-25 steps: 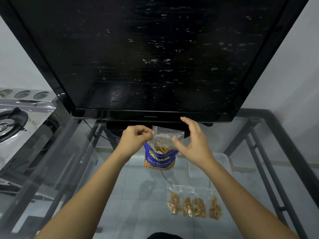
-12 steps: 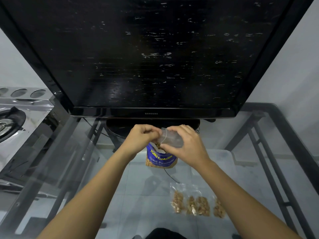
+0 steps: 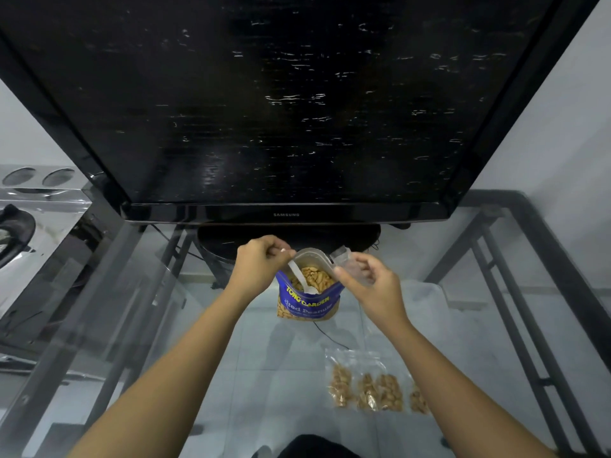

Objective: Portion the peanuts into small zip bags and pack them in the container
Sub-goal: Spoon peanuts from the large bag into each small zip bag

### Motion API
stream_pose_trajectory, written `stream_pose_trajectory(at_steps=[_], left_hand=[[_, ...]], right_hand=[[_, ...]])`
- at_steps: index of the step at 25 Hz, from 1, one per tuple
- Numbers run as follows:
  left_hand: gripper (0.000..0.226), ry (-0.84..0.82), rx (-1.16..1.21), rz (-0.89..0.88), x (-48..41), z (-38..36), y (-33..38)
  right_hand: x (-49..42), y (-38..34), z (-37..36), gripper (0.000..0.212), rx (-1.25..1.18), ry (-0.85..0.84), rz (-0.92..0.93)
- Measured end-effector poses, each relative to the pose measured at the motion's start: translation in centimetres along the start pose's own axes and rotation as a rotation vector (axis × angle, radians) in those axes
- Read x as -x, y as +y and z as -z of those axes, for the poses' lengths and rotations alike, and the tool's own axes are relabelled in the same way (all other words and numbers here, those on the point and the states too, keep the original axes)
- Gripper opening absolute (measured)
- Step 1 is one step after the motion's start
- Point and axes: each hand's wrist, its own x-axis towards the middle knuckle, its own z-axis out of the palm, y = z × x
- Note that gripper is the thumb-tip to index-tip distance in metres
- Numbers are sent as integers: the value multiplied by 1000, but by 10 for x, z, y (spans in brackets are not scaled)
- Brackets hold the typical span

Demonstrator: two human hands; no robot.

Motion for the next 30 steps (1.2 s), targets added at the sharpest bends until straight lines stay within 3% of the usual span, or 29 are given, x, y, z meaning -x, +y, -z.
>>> stream_pose_trajectory(at_steps=[2, 6, 9, 13, 17, 20, 25, 30], left_hand=[[15, -39, -28, -59, 2, 0, 3], [15, 190, -60, -174, 0, 6, 6], [17, 30, -89, -220, -5, 0, -1], [18, -44, -67, -106, -11, -5, -6], [19, 41, 153, 237, -15, -13, -7], [19, 88, 290, 393, -16, -13, -10], [17, 69, 473, 528, -22, -10, -12], [19, 106, 557, 578, -32, -1, -31]], right_hand=[[2, 4, -2, 37, 5, -35, -32], [4, 11, -3, 33, -42, -68, -78], [5, 12, -3, 26, -69, -78, -88], [5, 15, 1, 28, -65, -111, -93], [5, 15, 1, 32, -40, -128, -82], [4, 18, 1, 33, -31, -137, -70], [5, 19, 3, 32, -35, -135, -68], [0, 17, 10, 41, 69, 2, -23]])
